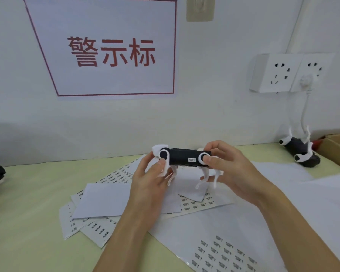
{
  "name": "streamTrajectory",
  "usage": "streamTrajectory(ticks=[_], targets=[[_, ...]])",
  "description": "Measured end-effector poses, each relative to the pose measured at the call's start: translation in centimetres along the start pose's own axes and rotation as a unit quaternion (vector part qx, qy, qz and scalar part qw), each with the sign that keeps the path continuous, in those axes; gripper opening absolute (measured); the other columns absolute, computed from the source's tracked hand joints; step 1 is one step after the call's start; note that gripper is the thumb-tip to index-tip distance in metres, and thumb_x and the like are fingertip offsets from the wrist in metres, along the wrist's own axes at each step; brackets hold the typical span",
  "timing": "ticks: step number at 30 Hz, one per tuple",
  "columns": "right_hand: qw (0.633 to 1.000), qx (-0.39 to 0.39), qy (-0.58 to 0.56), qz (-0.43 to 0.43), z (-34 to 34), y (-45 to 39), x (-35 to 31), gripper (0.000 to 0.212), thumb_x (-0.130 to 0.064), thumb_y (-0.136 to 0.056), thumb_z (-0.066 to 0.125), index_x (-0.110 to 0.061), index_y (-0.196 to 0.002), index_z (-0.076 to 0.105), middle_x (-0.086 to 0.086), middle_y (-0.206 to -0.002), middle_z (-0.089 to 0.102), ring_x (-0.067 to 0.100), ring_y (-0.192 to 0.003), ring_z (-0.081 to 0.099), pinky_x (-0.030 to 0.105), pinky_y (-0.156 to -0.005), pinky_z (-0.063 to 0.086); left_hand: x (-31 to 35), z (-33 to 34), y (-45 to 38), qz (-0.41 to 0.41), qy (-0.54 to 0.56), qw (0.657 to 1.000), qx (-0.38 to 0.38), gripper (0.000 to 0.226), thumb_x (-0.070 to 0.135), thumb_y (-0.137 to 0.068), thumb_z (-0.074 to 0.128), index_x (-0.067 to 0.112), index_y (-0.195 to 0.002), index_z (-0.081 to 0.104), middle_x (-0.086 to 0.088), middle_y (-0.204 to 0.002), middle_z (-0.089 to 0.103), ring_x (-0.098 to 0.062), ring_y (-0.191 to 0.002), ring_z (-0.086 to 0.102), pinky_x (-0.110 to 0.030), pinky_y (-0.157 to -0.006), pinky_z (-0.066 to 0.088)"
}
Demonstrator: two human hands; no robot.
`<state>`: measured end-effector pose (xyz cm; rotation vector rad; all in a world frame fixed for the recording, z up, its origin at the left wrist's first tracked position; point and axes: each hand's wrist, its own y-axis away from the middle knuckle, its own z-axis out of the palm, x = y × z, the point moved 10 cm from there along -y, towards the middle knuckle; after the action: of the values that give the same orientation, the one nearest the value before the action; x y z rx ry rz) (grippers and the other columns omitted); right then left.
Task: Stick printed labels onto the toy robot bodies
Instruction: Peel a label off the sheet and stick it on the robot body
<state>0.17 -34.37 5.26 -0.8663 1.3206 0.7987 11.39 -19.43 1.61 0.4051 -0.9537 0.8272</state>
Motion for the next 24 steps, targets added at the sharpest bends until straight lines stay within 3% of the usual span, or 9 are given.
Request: streamTrajectory(ticks=[2, 7, 10, 13, 15, 19, 22, 23, 24], targets=[[0.999, -0.028, -0.002, 0.042, 0.3, 0.4, 0.3, 0.020, -0.026, -0.079, 0.073, -0.022, -0.097, 0.065, 0.009, -0.107, 0.069, 0.029, -0.094, 0.071, 0.039, -0.074, 0.058, 0.1, -0.1, 0.0, 0.005, -0.029, 1.000, 0.005, 0.048, 0.029, -0.075, 0.073, 0.015, -0.120, 0.064, -0.006, -0.100, 0.074, -0.028, -0.092, 0.070, -0.032, -0.075, 0.052], [0.996, -0.026, 0.020, 0.080, -0.1, 1.8, 0.1, 0.027, -0.031, -0.092, 0.067, -0.021, -0.118, 0.068, 0.023, -0.119, 0.065, 0.034, -0.093, 0.072, 0.042, -0.080, 0.060, -0.4, 0.2, 0.0, -0.017, -0.045, 0.999, -0.008, 0.037, 0.039, -0.074, 0.080, 0.017, -0.102, 0.071, -0.012, -0.100, 0.074, -0.029, -0.087, 0.073, -0.038, -0.076, 0.055], [0.996, -0.008, -0.013, 0.092, -1.6, 3.7, 0.6, 0.032, -0.029, -0.099, 0.057, -0.009, -0.122, 0.066, 0.019, -0.103, 0.065, 0.034, -0.090, 0.070, 0.048, -0.085, 0.060, -1.3, 0.9, 0.1, -0.037, -0.042, 0.998, -0.039, 0.044, 0.048, -0.083, 0.061, 0.014, -0.108, 0.072, -0.011, -0.101, 0.073, -0.027, -0.089, 0.072, -0.037, -0.074, 0.062], [0.990, 0.023, -0.067, 0.121, -4.4, 6.4, 1.2, 0.040, -0.029, -0.101, 0.054, 0.003, -0.125, 0.061, 0.011, -0.084, 0.067, 0.035, -0.086, 0.068, 0.054, -0.091, 0.055, -2.1, 0.8, -0.3, -0.051, -0.051, 0.995, -0.068, 0.047, 0.044, -0.095, 0.052, 0.008, -0.121, 0.067, -0.016, -0.115, 0.072, -0.032, -0.103, 0.072, -0.045, -0.085, 0.060], [0.983, 0.077, -0.094, 0.139, -7.5, 8.7, 1.4, 0.041, -0.030, -0.101, 0.054, 0.003, -0.124, 0.061, 0.011, -0.078, 0.066, 0.036, -0.084, 0.067, 0.056, -0.094, 0.054, -2.6, 0.1, -0.8, -0.057, -0.053, 0.995, -0.069, 0.043, 0.043, -0.100, 0.048, 0.011, -0.119, 0.069, -0.019, -0.119, 0.071, -0.034, -0.106, 0.071, -0.048, -0.083, 0.059], [0.937, 0.247, -0.190, 0.156, -14.9, 13.9, 1.6, 0.033, -0.026, -0.098, 0.059, -0.002, -0.120, 0.064, 0.023, -0.104, 0.059, 0.042, -0.088, 0.065, 0.047, -0.074, 0.060, -3.8, -1.7, -2.9, -0.082, -0.075, 0.992, -0.065, 0.043, 0.041, -0.102, 0.043, 0.016, -0.106, 0.077, -0.019, -0.113, 0.073, -0.030, -0.098, 0.074, -0.046, -0.073, 0.062], [0.881, 0.395, -0.241, 0.100, -21.2, 17.7, -0.1, 0.016, -0.018, -0.096, 0.059, -0.005, -0.103, 0.062, 0.020, -0.104, 0.061, 0.038, -0.092, 0.064, 0.049, -0.070, 0.062, -4.7, -2.8, -3.1, -0.105, -0.098, 0.989, -0.031, 0.046, 0.031, -0.106, 0.035, 0.019, -0.098, 0.079, -0.015, -0.103, 0.076, -0.026, -0.089, 0.076, -0.046, -0.065, 0.063], [0.860, 0.432, -0.264, 0.066, -23.1, 18.7, -1.0, 0.014, -0.018, -0.097, 0.057, -0.005, -0.103, 0.060, 0.020, -0.109, 0.061, 0.036, -0.095, 0.064, 0.048, -0.068, 0.061, -5.9, -3.1, -3.5, -0.152, -0.076, 0.985, -0.024, 0.047, 0.026, -0.107, 0.032, 0.018, -0.099, 0.078, -0.013, -0.100, 0.077, -0.024, -0.086, 0.076, -0.045, -0.062, 0.063], [0.839, 0.454, -0.299, 0.019, -24.8, 19.4, -2.2, 0.015, -0.018, -0.099, 0.053, -0.006, -0.106, 0.058, 0.020, -0.115, 0.060, 0.034, -0.098, 0.065, 0.045, -0.066, 0.060, -5.2, -3.5, -3.4, -0.141, -0.077, 0.987, -0.023, 0.045, 0.018, -0.108, 0.031, 0.016, -0.103, 0.076, -0.009, -0.098, 0.077, -0.022, -0.083, 0.076, -0.041, -0.061, 0.063]])
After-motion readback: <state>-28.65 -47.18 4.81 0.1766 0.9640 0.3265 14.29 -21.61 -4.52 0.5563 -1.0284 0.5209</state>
